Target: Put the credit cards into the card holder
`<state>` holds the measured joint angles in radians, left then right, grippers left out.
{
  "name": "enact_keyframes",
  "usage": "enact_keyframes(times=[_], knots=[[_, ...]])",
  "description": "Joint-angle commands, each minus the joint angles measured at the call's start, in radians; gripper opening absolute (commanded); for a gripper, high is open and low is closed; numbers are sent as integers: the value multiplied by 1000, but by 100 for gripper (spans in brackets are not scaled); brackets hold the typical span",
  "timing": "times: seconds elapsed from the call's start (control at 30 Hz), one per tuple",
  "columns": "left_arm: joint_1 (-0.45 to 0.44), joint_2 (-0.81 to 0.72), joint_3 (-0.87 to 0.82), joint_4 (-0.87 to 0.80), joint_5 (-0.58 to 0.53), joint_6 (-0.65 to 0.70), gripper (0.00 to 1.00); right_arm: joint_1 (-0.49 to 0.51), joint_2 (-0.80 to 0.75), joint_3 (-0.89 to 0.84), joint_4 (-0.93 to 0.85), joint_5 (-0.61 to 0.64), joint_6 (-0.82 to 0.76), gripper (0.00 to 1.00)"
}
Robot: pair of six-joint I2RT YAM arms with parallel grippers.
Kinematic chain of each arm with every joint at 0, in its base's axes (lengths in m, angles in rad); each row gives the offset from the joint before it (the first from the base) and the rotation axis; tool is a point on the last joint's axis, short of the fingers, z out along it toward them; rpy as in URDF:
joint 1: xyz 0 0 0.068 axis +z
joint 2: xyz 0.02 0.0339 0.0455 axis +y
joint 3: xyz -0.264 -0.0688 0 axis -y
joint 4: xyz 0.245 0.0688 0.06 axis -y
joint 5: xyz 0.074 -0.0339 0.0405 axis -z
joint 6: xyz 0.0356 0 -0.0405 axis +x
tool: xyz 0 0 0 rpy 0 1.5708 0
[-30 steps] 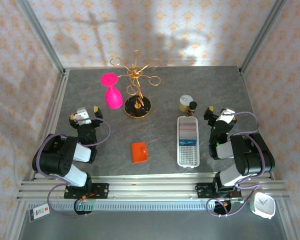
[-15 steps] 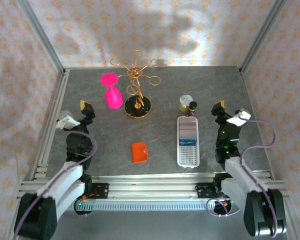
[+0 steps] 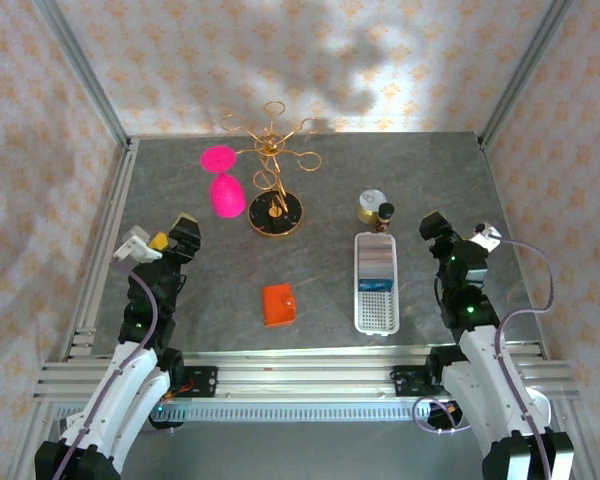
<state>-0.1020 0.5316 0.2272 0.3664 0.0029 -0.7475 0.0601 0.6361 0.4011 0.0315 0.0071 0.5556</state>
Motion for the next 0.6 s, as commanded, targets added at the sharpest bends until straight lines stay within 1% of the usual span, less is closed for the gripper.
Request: enact_keyframes(times=[0.0,0.03,0.1,0.17,0.2,0.27,0.33,0.4,0.47,0.57], knots=[[8,-10,-28,-32,152,-169,99,0,-27,46,-102,-105,62,100],[8,-7,-35,-44,159,-200,99,0,-33,49,-113,-119,83,99],[8,11,-20,-107,189,-209,99,0,-40,58,-129,-174,82,98],[6,52,7,-161,266,-180,98,0,-44,59,-119,-286,57,96],[1,71,18,-179,298,-177,95,0,-43,55,-102,-346,52,94],[-31,111,47,-234,333,-174,93,3,-26,60,-82,-454,77,93],[-87,128,64,-282,310,-185,93,32,-11,80,-84,-500,100,91],[-152,130,70,-306,271,-193,93,104,-3,116,-125,-447,118,89],[-221,121,71,-326,226,-200,93,197,13,156,-173,-375,116,83],[-294,118,86,-377,157,-201,94,362,47,193,-194,-290,123,79]])
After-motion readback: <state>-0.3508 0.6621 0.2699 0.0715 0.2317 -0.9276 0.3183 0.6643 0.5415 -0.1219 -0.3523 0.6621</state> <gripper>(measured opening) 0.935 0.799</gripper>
